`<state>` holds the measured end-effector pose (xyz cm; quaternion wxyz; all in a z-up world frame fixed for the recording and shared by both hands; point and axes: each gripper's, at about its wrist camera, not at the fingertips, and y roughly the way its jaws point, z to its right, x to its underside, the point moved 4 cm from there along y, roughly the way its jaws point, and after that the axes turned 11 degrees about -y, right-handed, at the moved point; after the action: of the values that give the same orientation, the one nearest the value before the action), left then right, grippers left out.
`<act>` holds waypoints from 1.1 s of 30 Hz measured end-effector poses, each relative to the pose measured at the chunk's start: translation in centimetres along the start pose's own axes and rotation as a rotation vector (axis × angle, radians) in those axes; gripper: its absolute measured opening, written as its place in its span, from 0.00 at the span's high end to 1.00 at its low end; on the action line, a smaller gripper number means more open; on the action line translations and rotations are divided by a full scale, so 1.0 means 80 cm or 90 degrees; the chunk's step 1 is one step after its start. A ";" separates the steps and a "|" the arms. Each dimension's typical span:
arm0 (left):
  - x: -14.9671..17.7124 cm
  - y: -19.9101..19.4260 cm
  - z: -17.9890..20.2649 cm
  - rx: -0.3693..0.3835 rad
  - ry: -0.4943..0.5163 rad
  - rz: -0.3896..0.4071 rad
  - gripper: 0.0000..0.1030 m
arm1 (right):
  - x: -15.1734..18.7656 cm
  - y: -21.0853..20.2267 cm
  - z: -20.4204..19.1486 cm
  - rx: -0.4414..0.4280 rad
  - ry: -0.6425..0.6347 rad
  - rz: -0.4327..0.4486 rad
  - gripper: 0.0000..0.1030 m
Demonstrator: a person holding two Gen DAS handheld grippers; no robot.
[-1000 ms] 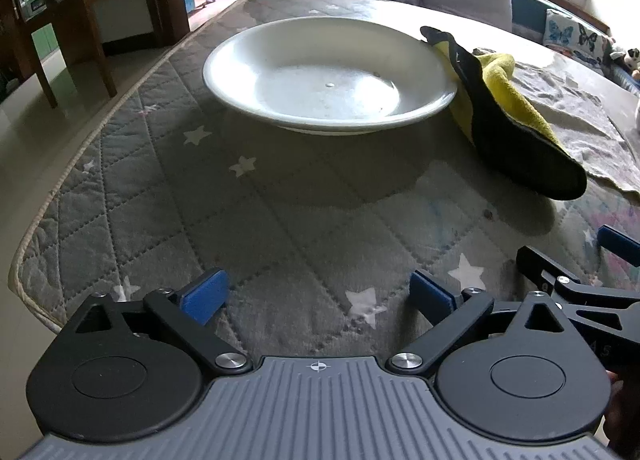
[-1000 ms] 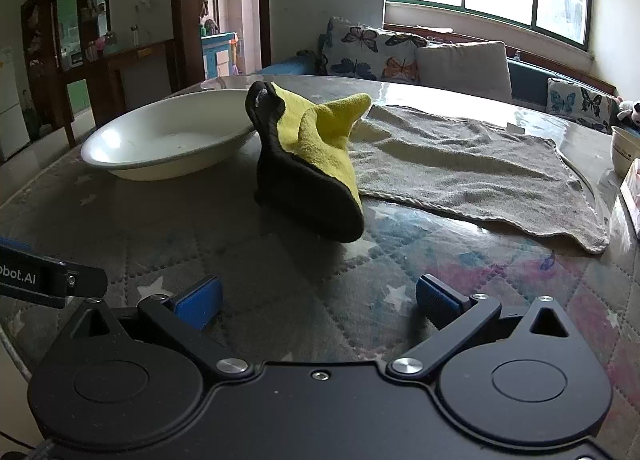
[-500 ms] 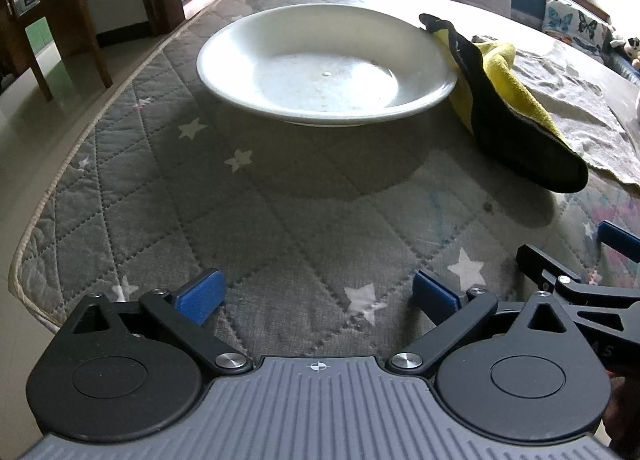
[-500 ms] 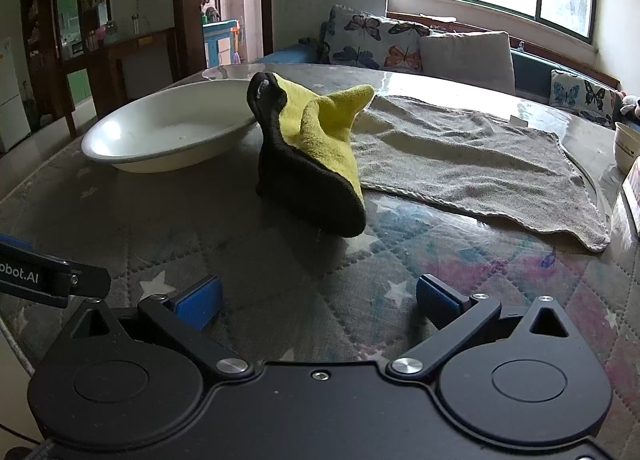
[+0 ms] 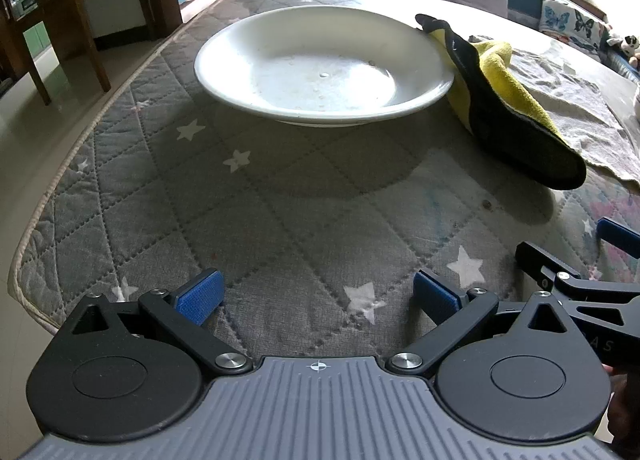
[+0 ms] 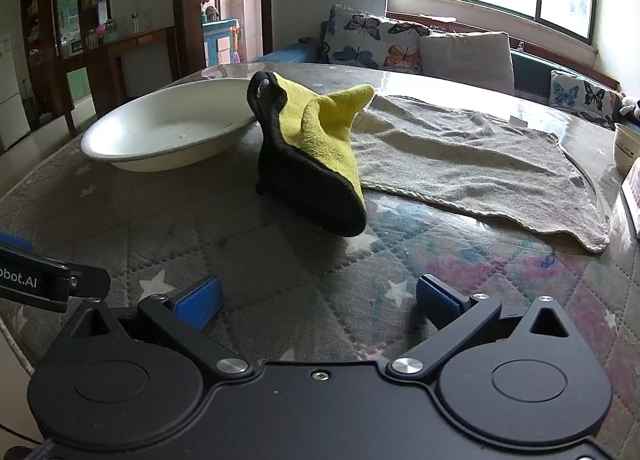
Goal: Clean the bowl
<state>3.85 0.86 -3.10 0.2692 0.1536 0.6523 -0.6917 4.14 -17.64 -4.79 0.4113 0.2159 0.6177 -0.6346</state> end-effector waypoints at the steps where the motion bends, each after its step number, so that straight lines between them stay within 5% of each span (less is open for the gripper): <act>1: 0.000 0.000 0.000 0.000 0.000 0.001 0.01 | 0.000 -0.001 -0.001 0.002 0.001 0.001 0.00; 33: 0.016 -0.010 0.000 -0.002 0.002 0.003 0.01 | 0.001 -0.003 -0.050 -0.001 -0.003 0.007 0.00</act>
<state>2.39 0.65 -3.16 0.2699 0.1561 0.6534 -0.6898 2.98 -13.83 -5.31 0.4160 0.2176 0.6161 -0.6325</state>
